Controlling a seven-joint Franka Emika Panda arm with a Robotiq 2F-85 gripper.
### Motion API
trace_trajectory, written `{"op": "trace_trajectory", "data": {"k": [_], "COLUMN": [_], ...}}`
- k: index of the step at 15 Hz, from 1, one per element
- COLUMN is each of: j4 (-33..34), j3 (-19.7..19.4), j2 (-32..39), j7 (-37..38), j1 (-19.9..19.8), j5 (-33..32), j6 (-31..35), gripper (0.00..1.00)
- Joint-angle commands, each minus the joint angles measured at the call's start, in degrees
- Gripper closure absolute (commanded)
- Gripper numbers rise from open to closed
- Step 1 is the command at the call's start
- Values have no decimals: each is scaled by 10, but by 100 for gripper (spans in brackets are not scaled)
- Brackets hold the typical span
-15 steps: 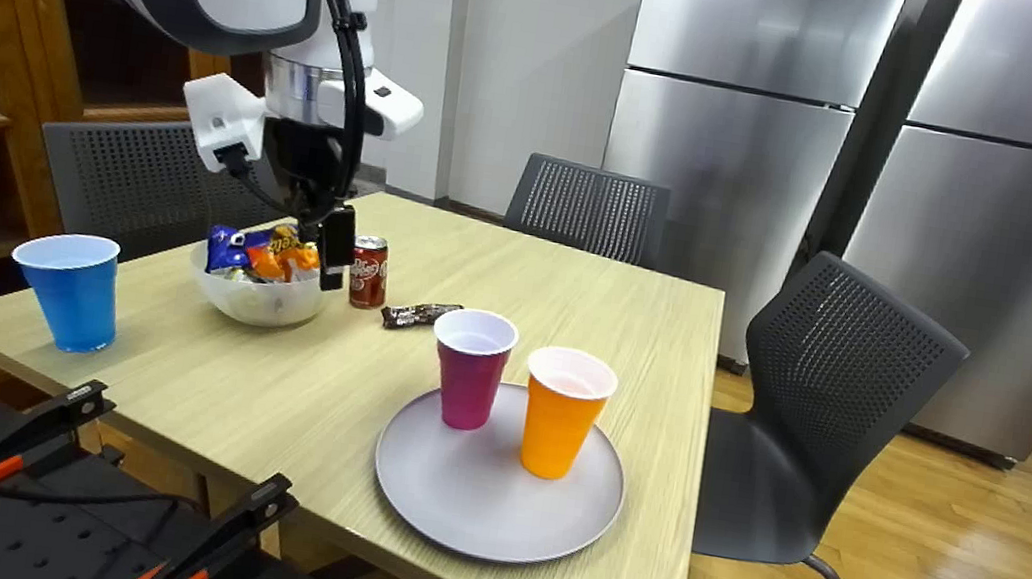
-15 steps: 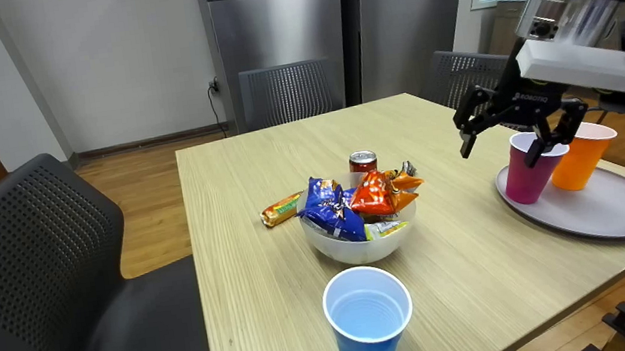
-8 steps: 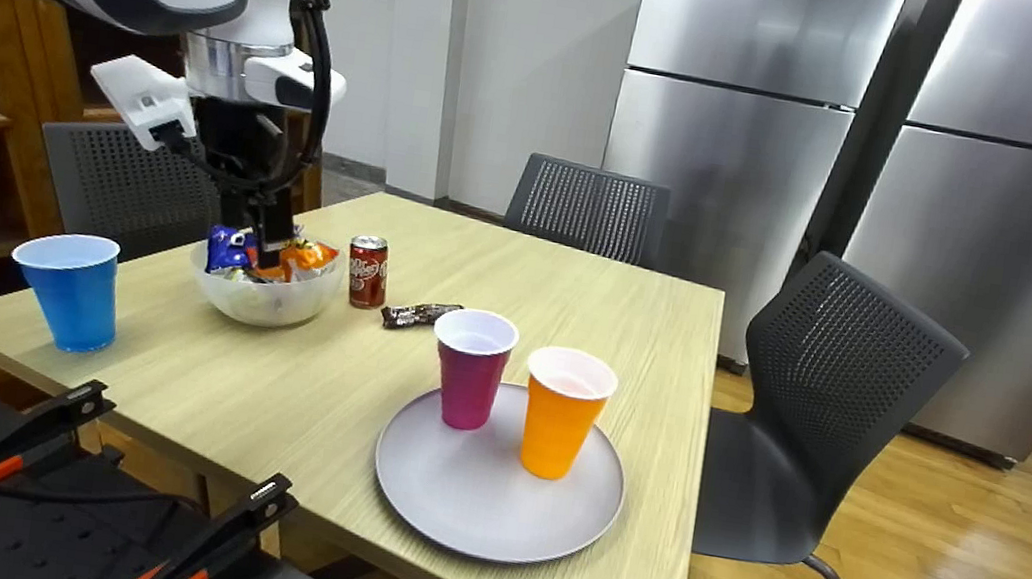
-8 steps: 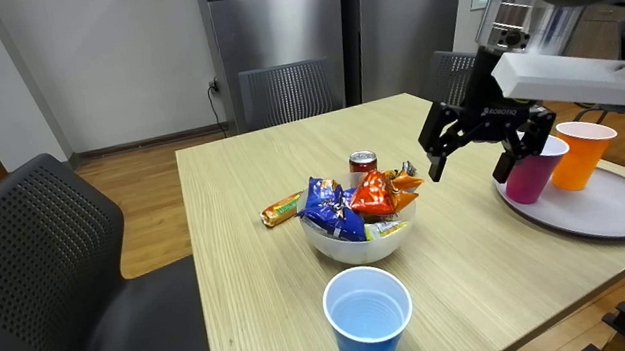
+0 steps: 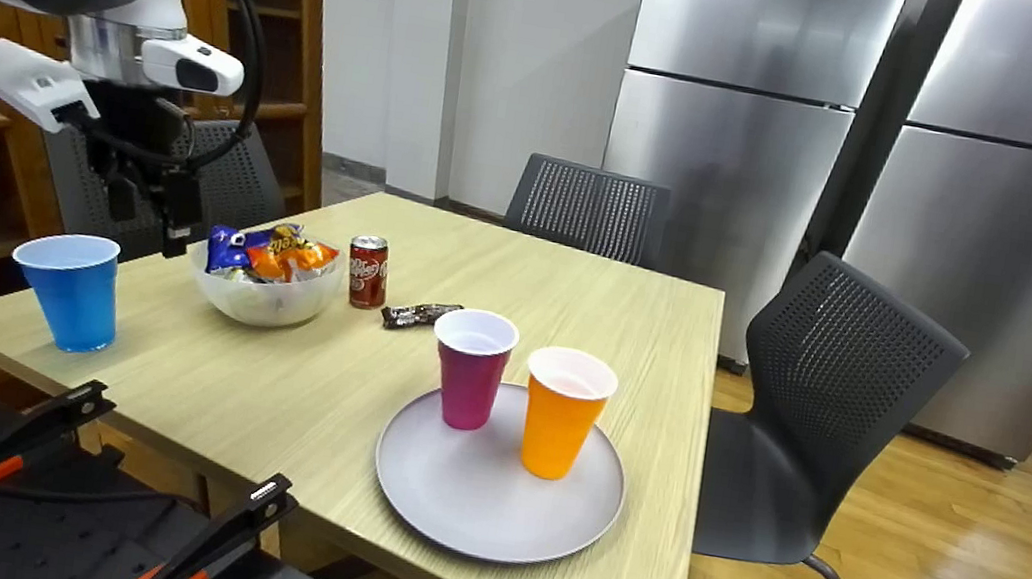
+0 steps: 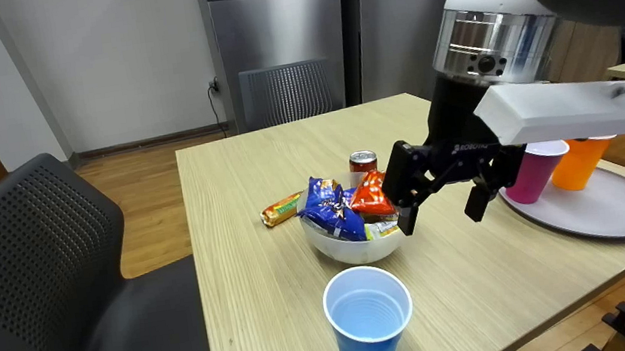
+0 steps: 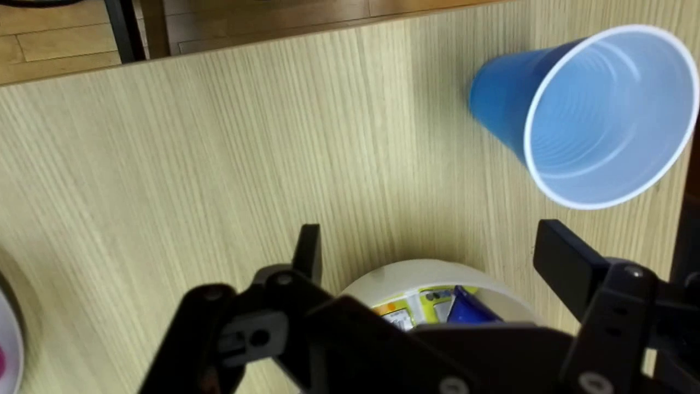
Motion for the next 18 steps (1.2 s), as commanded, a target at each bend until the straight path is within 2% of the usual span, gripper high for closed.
{"op": "trace_trajectory", "data": {"k": [1, 4, 6, 13, 18], "j4": [7, 12, 16, 56, 90], "j3": [25, 34, 33, 16, -5], "j2": [0, 16, 32, 95, 143], "j7": [41, 66, 101, 190, 242], "j1": [14, 23, 26, 45, 62], "j5": [-35, -69, -113, -217, -261], "j6": [-22, -23, -16, -8, -4], "gripper": [0, 0, 0, 0, 0]}}
